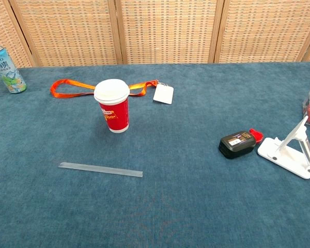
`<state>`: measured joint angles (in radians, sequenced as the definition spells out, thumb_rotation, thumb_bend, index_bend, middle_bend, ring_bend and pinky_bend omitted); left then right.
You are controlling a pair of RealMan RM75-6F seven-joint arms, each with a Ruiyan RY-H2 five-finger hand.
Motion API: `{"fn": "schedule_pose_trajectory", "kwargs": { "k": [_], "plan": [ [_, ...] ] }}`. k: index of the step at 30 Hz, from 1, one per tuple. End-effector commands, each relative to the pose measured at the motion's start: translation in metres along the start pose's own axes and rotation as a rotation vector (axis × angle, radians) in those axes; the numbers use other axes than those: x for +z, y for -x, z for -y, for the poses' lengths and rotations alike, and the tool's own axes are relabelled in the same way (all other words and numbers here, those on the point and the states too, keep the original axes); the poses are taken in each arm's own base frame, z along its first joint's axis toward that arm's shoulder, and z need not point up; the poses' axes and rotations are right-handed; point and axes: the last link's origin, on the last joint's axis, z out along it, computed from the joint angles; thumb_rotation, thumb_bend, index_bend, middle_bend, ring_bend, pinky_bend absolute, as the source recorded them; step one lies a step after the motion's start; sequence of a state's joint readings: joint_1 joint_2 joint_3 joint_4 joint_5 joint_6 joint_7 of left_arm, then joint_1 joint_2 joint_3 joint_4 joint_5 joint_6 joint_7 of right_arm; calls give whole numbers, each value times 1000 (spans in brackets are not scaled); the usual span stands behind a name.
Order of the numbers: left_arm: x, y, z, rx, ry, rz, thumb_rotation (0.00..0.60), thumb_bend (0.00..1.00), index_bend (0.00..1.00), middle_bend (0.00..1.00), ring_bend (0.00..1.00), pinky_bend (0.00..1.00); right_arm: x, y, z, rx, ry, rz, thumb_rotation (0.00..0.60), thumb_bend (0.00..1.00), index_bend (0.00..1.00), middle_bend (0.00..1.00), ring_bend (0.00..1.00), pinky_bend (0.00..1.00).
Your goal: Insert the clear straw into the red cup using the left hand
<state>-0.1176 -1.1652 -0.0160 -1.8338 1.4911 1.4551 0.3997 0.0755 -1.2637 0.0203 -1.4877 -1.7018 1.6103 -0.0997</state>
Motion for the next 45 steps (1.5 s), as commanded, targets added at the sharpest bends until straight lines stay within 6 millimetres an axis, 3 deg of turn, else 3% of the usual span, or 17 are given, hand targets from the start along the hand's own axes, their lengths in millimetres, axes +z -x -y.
{"fn": "schedule_pose_trajectory", "kwargs": {
  "k": [1,27,34,39,45],
  "plan": [
    [0,0,-1,1,4,0,600,137,0,0,0,0,-1,-1,-1,2,5,-1,600,61,170,0,0,0],
    [12,-1,-10,-43,34,14,600,136,0,0,0,0,1,-5,-6,30,20,-18,600,61,170,0,0,0],
    [43,-7,-34,-53,112,28,600,171,145,0,0,0,3,-5,-10,39,34,-16,600,61,170,0,0,0],
    [66,-4,-64,-62,197,70,600,230,276,0,0,0,4,-4,-14,46,47,-11,600,60,170,0,0,0],
    [85,9,-101,-67,269,128,600,230,333,0,0,0,7,-4,-20,59,67,-7,600,61,170,0,0,0]
  ]
}}
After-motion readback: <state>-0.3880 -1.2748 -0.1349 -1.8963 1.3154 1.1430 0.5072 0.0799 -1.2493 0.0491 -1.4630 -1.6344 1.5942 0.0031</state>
